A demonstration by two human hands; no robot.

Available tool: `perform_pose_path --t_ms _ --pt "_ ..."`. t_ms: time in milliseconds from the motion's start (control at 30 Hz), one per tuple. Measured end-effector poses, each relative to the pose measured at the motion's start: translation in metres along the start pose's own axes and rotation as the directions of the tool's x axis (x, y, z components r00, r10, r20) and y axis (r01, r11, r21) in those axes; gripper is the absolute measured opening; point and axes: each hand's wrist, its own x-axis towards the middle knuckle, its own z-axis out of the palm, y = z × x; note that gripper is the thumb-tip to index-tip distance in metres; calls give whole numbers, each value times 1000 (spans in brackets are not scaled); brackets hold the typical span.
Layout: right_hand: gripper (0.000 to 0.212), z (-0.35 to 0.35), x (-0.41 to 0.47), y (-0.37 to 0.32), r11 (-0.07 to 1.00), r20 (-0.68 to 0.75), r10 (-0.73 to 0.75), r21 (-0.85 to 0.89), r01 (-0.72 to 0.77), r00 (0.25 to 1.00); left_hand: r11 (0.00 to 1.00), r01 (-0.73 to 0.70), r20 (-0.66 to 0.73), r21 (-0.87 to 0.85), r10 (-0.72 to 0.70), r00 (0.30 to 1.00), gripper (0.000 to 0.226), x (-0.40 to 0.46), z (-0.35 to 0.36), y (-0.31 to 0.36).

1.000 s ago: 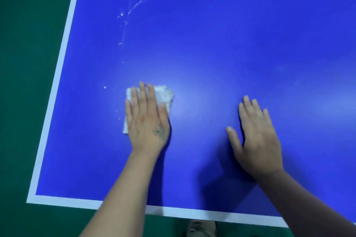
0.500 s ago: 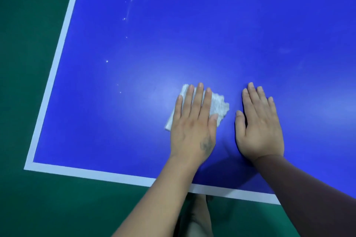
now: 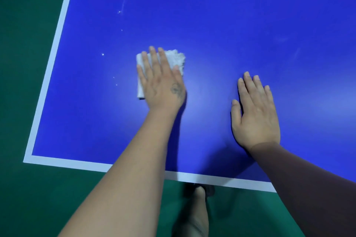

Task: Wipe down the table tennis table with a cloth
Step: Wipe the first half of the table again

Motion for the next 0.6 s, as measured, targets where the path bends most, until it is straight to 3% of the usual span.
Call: perform_pose_path --t_ms 133,267,433,600 --pt "59 -1 -1 -1 1000 -4 3 -9 -3 1000 963 -269 14 -15 269 963 66 -61 6 40" --pt "59 -4 0 -3 1000 6 4 -21 -4 1000 932 -360 109 -32 361 926 64 -152 -2 19" --pt "60 -6 -1 -4 1000 27 4 -18 -4 1000 959 -283 131 13 279 951 63 -188 -24 -61" --pt "60 -8 -1 -6 1000 18 6 -20 -5 1000 997 -20 29 68 18 999 65 -104 -31 -106"
